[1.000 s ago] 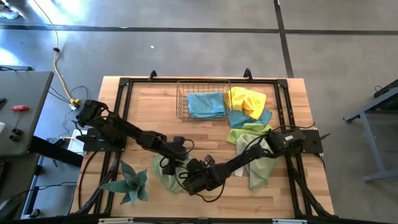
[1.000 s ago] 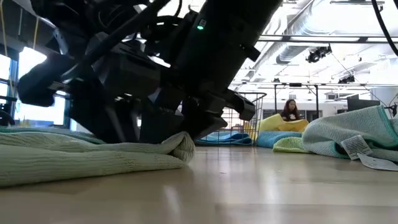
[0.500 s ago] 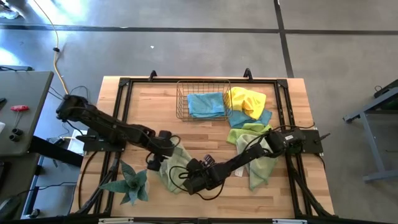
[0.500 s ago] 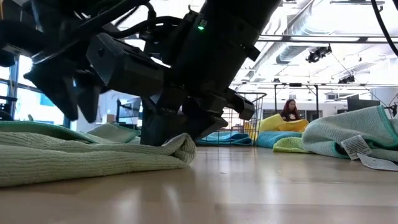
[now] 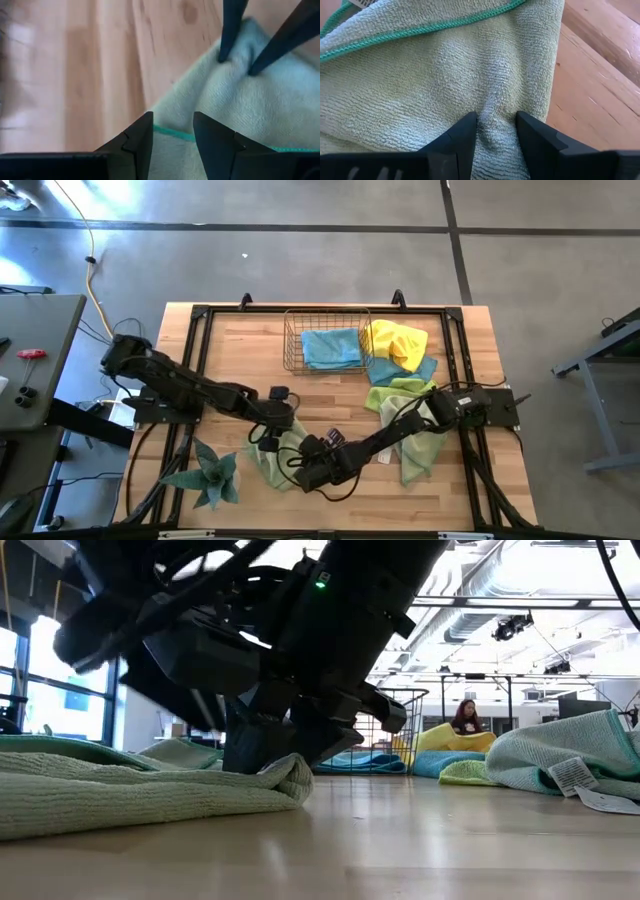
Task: Fold microfiber towels
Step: Fold the left light green towel
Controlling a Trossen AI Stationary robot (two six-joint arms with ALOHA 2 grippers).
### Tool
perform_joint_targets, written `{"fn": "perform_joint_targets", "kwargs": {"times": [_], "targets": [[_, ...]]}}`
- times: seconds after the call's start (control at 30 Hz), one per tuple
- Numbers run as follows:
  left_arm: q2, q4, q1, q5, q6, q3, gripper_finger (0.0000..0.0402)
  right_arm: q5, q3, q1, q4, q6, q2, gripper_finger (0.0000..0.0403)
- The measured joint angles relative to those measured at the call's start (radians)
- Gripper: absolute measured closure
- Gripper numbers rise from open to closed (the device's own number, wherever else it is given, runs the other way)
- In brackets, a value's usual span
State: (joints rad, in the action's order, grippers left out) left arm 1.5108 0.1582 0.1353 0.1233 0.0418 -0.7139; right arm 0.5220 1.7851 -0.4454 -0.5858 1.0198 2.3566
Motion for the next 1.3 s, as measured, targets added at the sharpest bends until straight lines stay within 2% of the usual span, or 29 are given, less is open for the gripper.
{"fn": "perform_joint_targets", "kwargs": {"times": [0.13,0.27,0.47,0.67,0.8,0.97,1.07,1.17,1.3], "targets": [[0.055,0.03,0.0,-0.056,0.034,0.0,0.0271,0.0,0.0,0.0,-0.004,0.0,0.0,0.027],[0.061,0.161,0.018,-0.067,0.05,-0.001,0.0271,-0.001,0.0,0.0,-0.014,0.0,0.0,0.027],[-0.015,0.405,0.079,-0.073,0.071,-0.001,0.0271,-0.003,0.0,0.0,-0.019,0.0,0.0,0.027],[-0.121,0.53,0.164,-0.132,0.158,0.0,0.0271,-0.004,0.0,0.0,-0.023,-0.005,0.0,0.027],[-0.182,0.525,0.203,-0.134,0.217,-0.006,0.0271,-0.004,0.0,0.002,-0.028,-0.007,0.0,0.027],[-0.232,0.518,0.208,-0.049,0.255,-0.057,0.0271,-0.062,0.0,0.014,-0.089,-0.003,-0.017,0.027],[-0.237,0.5,0.205,0.01,0.242,-0.086,0.0271,-0.114,-0.002,0.029,-0.162,-0.001,-0.053,0.027],[-0.236,0.451,0.202,0.059,0.222,-0.086,0.0271,-0.112,-0.002,0.041,-0.195,-0.008,-0.096,0.027],[-0.205,0.368,0.175,0.071,0.192,-0.082,0.0271,-0.111,-0.001,0.054,-0.24,-0.005,-0.136,0.027]]}}
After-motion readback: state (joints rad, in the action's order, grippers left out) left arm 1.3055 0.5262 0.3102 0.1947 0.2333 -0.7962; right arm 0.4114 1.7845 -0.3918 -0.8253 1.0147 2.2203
